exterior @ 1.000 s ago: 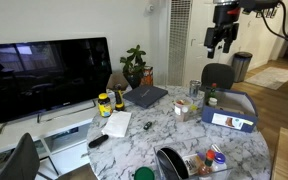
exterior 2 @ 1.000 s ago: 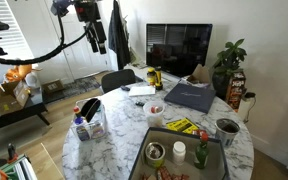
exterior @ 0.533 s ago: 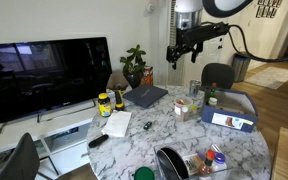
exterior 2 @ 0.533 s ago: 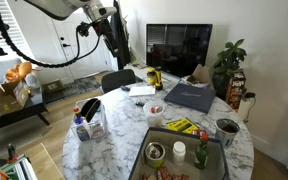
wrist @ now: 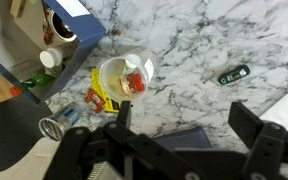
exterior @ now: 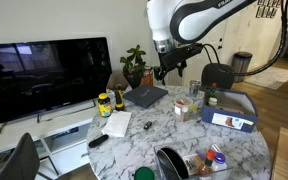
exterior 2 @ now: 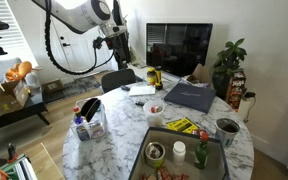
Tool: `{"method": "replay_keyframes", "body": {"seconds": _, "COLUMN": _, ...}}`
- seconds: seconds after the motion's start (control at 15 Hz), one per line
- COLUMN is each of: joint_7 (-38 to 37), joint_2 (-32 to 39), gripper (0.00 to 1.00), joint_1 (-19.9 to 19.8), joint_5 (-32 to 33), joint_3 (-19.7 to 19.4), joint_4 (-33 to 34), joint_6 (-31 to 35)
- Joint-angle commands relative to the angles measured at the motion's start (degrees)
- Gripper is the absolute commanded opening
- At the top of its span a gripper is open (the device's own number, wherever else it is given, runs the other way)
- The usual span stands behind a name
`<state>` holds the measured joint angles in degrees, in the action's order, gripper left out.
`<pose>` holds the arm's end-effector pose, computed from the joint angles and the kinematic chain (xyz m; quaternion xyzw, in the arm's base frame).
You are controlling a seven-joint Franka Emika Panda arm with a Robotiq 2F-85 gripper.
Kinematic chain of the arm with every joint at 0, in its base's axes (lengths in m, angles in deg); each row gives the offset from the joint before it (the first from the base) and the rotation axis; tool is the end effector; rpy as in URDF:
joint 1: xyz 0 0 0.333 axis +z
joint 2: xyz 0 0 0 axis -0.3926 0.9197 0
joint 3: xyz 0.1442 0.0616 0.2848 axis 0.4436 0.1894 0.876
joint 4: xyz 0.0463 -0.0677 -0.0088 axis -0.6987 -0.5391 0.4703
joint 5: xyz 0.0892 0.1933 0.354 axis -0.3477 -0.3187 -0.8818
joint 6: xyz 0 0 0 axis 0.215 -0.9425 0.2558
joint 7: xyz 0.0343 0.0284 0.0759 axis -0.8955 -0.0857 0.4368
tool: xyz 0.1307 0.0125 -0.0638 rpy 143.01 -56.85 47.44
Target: Pick up the toy car and place it in the clear storage cup
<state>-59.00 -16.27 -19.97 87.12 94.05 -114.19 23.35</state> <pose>0.6029 0.1635 0.3750 0.9626 -0.2027 0.0628 0.1685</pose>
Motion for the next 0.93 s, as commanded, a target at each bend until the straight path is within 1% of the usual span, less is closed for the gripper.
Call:
{"method": "replay_keyframes", "body": {"seconds": 0.0, "joint_7": 0.70, "joint_2": -0.34, "gripper": 1.00, "joint_1": 3.99, "joint_5": -0.99, "joint_3": -4.24, "joint_4": 0.24, "joint_6": 0.00}}
{"method": "replay_keyframes", "body": {"seconds": 0.33, "joint_7": 0.71, "joint_2": -0.45, "gripper": 1.00, "joint_1": 4.08, "joint_5": -0.97, "joint_3": -4.23, "joint_4": 0.28, "joint_6": -0.16}}
{"method": "replay_keyframes", "body": {"seconds": 0.4, "joint_7": -0.34, "joint_2": 1.82, "gripper": 1.00, "joint_1": 3.81, "joint_5": -2.99, "joint_3": -4.95, "joint_4": 2.75, "joint_6": 2.09}}
{"method": "replay_keyframes", "body": {"seconds": 0.6, "joint_7": -2.43, "joint_2": 6.56, "gripper": 1.00, "joint_1": 4.53, "joint_5": -7.39, "joint_3": -8.09, "joint_4": 6.99, "joint_6": 8.32}}
{"method": "replay_keyframes", "body": {"seconds": 0.73, "joint_7": -1.39, "joint_2": 11.42, "gripper": 1.00, "joint_1": 4.88, "joint_5": -10.47, "joint_3": -9.82, "joint_4": 10.87, "joint_6": 11.31}}
{"method": "replay_keyframes", "body": {"seconds": 0.87, "joint_7": 0.70, "joint_2": 16.77, "gripper": 1.00, "joint_1": 5.17, "joint_5": -14.34, "joint_3": -10.73, "joint_4": 15.13, "joint_6": 12.38}}
